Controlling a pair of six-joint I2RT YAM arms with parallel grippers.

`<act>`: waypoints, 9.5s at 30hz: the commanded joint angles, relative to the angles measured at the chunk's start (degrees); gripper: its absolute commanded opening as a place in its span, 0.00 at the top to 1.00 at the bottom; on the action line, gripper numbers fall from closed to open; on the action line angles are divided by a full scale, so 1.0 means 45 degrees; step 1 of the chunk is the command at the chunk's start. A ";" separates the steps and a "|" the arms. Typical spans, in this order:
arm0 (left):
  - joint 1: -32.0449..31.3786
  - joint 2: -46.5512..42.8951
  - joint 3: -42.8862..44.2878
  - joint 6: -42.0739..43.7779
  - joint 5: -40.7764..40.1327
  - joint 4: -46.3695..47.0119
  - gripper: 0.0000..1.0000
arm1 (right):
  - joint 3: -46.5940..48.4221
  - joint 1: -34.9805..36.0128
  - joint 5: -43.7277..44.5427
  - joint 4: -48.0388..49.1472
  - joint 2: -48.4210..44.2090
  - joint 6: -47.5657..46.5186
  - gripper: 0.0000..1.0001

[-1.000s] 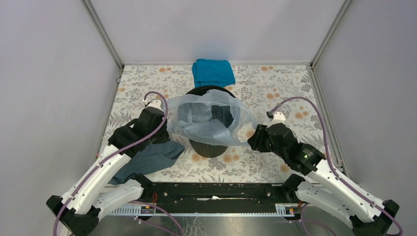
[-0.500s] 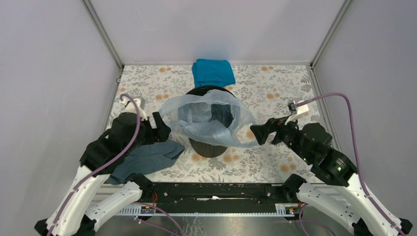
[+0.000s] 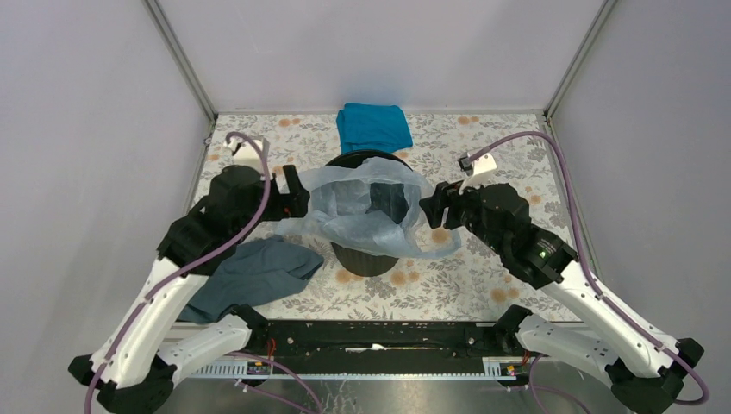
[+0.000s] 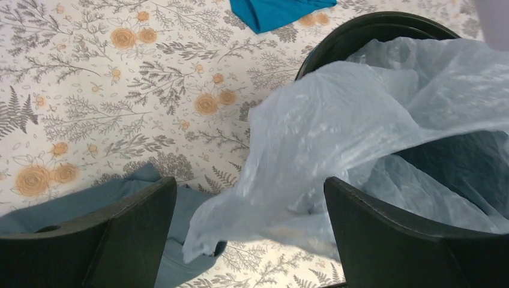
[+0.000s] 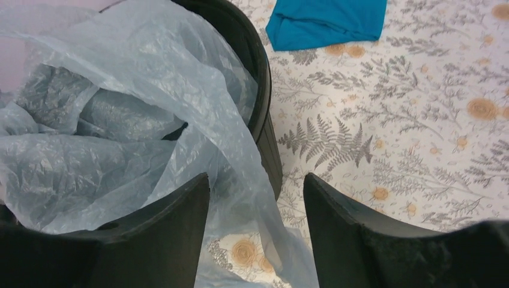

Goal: Put the trash bags into the trash bin

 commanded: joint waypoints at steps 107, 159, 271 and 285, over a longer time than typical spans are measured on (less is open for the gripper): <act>0.3460 0.5490 -0.0827 -0.0373 0.4373 0.6099 0.69 | -0.1324 -0.7722 -1.4506 1.1503 0.6390 0.6450 0.46; 0.3496 0.4081 -0.5402 -0.0728 0.5140 0.7019 0.83 | 0.2959 -0.6250 -0.6580 -0.0847 0.6963 0.1109 0.36; 0.1941 0.1049 -1.0312 -0.4692 0.5336 1.0236 0.75 | 0.5313 0.2084 0.1156 -0.2634 1.0237 0.0643 0.19; 0.1936 0.0900 -0.9976 -0.4422 0.5123 0.9846 0.73 | 0.5079 0.2341 -0.0364 -0.0710 1.3106 0.1207 0.13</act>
